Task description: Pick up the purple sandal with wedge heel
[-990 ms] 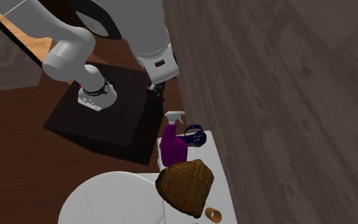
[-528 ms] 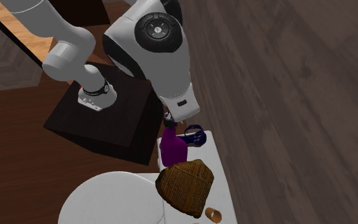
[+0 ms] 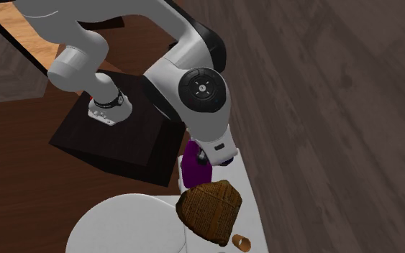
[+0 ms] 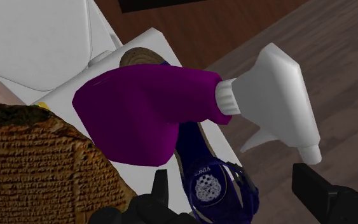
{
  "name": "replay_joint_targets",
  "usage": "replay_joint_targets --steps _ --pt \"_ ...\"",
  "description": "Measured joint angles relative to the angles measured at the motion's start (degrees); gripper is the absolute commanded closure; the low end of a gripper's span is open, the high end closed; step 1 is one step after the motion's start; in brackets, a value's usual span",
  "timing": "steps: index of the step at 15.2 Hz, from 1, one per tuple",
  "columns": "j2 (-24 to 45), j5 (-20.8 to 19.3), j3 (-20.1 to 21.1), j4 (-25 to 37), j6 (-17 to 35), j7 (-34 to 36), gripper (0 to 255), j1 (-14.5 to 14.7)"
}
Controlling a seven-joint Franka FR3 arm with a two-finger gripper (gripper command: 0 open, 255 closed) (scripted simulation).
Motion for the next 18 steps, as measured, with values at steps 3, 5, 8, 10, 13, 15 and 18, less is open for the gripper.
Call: replay_joint_targets --steps 3,5,8,10,13,15,18 --pt "1.2 0.7 0.0 -1.2 2.2 -0.8 0 -0.1" --pt "1.5 1.0 0.1 -1.8 3.1 -1.0 255 0.0" --pt "1.6 1.1 0.1 -1.9 3.4 -1.2 255 -0.1" --pt "1.6 1.1 0.1 -1.9 3.4 -1.2 255 -0.1" --pt "1.5 1.0 0.0 -2.0 3.5 -1.2 255 -0.1" --pt "1.6 1.0 0.1 -1.9 3.3 -1.2 255 -0.1" --pt "1.0 0.6 0.0 -1.1 1.9 -0.7 255 0.0"
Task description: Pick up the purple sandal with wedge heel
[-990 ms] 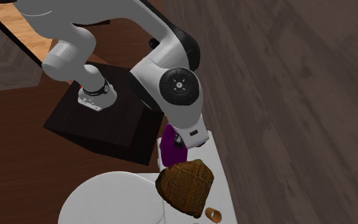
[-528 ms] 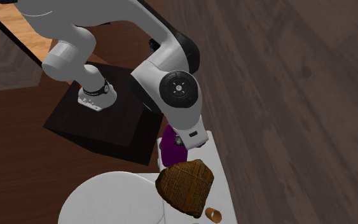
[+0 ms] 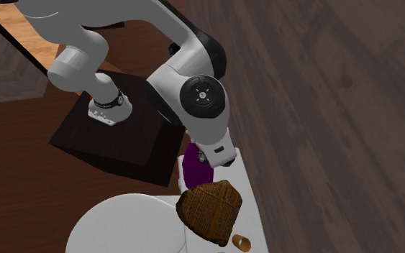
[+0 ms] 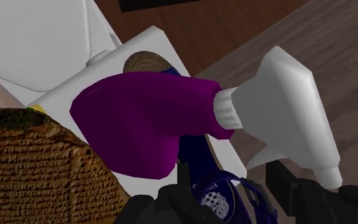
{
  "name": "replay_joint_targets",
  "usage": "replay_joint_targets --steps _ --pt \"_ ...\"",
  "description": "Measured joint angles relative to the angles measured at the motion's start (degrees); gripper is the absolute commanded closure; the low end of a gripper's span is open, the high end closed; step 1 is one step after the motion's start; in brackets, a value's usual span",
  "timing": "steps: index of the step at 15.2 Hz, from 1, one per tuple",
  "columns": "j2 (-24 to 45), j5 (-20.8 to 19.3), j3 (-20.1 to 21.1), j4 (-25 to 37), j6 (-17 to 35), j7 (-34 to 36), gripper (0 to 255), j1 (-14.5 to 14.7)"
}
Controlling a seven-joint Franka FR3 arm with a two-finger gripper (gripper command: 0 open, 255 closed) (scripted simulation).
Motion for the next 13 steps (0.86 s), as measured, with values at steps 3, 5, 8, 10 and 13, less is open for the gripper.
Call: replay_joint_targets --steps 3,5,8,10,13 --pt "-0.6 -0.5 0.0 1.4 -1.9 0.6 255 0.0" --pt "-1.3 -0.9 -0.1 2.3 -3.4 1.1 255 0.1" --pt "-2.1 -1.4 -0.1 3.8 -5.5 1.7 255 0.1" --pt "-2.6 -1.7 -0.1 4.9 -7.1 2.0 255 0.0" --pt "-3.1 -2.0 -0.2 6.3 -8.9 2.4 255 0.0"
